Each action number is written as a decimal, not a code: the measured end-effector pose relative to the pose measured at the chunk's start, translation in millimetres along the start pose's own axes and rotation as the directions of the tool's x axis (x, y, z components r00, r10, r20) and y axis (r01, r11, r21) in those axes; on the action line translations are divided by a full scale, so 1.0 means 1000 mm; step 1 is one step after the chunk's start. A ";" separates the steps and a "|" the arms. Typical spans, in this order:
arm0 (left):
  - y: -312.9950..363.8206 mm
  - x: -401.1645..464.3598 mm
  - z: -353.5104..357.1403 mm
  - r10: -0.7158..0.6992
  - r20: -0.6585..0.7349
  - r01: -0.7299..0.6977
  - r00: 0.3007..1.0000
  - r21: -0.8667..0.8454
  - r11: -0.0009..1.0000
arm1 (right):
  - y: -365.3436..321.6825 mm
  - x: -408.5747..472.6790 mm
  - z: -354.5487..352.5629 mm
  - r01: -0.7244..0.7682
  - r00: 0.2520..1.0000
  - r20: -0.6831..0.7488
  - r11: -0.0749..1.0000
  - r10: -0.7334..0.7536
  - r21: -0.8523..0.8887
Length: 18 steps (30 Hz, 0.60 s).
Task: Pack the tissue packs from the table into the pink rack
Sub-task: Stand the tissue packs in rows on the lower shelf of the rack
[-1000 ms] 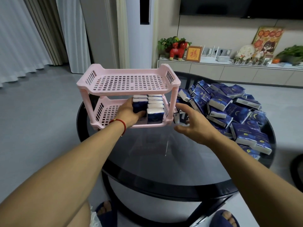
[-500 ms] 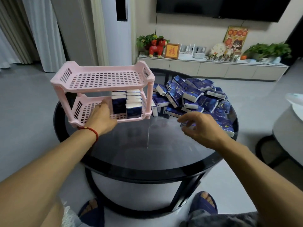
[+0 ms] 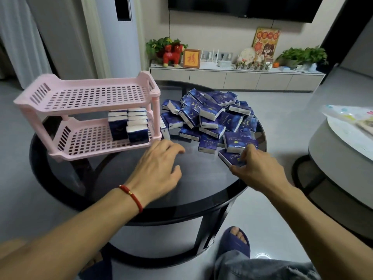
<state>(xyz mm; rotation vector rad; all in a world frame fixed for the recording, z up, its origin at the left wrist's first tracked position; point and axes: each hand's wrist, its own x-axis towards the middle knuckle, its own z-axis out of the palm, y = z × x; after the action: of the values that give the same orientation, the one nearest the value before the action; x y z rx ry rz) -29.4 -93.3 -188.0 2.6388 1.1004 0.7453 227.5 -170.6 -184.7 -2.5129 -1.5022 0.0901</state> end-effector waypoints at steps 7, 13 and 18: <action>0.036 0.005 0.015 0.085 0.216 -0.022 0.973 -0.280 0.960 | -0.019 -0.017 -0.033 -0.190 0.902 0.410 0.729 -0.135 0.658; 0.038 0.010 0.014 -0.227 0.325 0.372 0.918 -0.507 0.778 | -0.025 -0.011 -0.026 -0.346 0.784 0.571 0.592 -0.243 0.728; 0.025 0.006 0.013 -0.355 0.392 0.529 0.849 -0.624 0.575 | -0.022 0.003 -0.020 -0.078 0.901 0.373 0.765 -0.220 0.639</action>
<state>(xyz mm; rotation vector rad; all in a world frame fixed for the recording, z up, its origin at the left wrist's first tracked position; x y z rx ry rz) -4.3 -106.4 -187.8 1.6277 1.0547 0.5746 213.7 -160.6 -160.7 -1.9243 -1.3745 1.0315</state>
